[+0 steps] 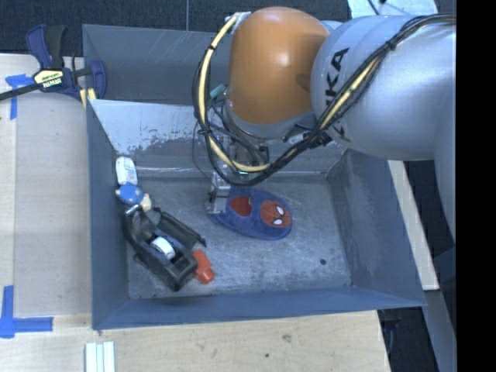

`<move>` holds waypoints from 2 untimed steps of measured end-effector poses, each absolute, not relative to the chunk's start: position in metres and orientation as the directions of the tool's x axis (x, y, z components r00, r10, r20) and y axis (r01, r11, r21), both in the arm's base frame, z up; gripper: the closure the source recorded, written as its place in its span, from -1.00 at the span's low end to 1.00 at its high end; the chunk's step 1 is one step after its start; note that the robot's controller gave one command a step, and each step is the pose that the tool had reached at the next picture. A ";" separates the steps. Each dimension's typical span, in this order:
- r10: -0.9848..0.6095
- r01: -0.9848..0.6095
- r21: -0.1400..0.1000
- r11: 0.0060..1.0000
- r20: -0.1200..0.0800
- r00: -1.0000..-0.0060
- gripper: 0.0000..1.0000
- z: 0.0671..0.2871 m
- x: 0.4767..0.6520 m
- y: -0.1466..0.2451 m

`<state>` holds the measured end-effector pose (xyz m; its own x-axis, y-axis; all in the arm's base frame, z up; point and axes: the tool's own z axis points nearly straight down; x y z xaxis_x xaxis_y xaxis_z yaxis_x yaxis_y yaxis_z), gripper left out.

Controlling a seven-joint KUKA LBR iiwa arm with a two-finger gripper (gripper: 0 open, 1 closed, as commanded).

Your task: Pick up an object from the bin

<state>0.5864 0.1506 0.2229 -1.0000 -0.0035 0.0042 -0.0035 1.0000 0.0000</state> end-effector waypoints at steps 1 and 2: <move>-0.006 -0.006 -0.004 1.000 0.006 -1.000 -1.00 0.149 0.551 0.054; -0.038 -0.038 0.000 0.999 -0.002 -0.999 -1.00 0.067 0.595 0.054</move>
Offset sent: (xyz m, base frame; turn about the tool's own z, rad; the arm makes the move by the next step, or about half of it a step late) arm -0.0341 -0.0903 -0.0704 -0.0104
